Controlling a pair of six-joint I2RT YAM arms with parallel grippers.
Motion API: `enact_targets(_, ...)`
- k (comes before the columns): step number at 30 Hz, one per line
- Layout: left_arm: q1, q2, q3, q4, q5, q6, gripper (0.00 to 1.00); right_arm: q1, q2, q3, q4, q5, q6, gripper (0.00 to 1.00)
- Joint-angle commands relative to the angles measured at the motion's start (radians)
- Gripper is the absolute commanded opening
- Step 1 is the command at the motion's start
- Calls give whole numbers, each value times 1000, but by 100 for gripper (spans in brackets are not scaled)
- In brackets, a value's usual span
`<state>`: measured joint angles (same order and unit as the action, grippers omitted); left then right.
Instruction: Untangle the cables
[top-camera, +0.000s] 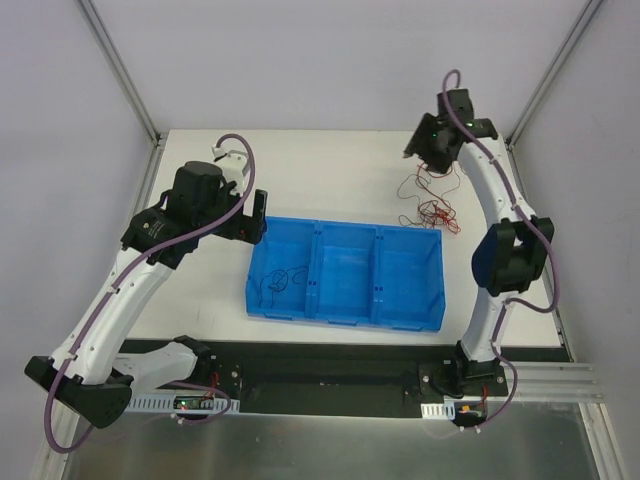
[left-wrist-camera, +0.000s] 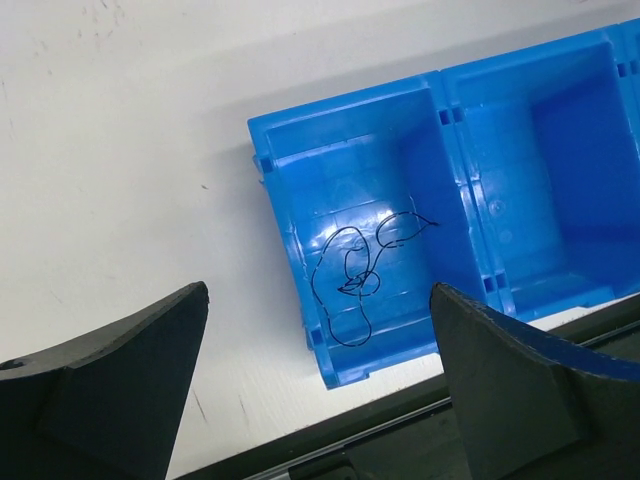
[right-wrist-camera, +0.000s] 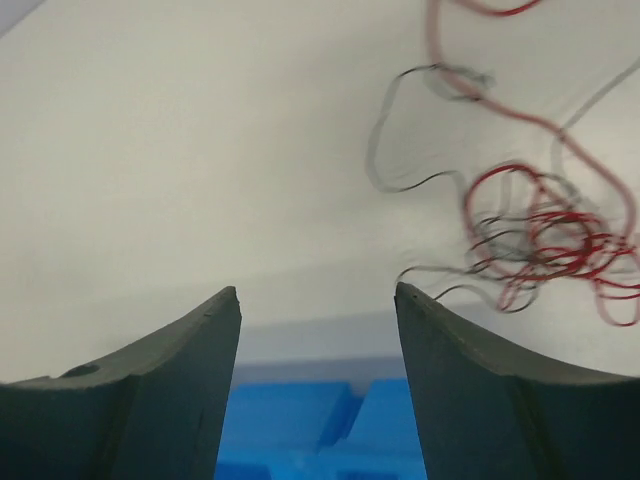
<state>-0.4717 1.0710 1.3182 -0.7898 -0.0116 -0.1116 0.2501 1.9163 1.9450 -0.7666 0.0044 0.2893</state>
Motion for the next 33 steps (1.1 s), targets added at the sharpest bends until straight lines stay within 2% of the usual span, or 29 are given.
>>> enact_targets(1,-2,-25,1,24,-2,46,93,-142,85,46,-22,69,100,65)
enact_targets(6,5,-20,21,12,-7,58,93,-268,167,49,-106,43,48,64)
enact_targets(10,13,12,59,8,-1,49,93,-317,204,9,-91,-89,-68,62)
enact_targets(13,15,44,96,7,10,27,94,-327,196,-50,-33,-138,-143,61)
enact_targets(16,15,85,136,8,61,-2,93,-328,220,-52,-30,-181,-199,54)
enact_targets(24,15,171,262,-2,162,-89,93,-328,263,-43,-30,-158,-283,48)
enact_targets(30,15,202,294,-2,243,-155,91,-328,277,-43,-34,-164,-326,36)
enact_targets(33,15,201,291,-2,266,-172,91,-327,280,-38,-37,-159,-340,22)
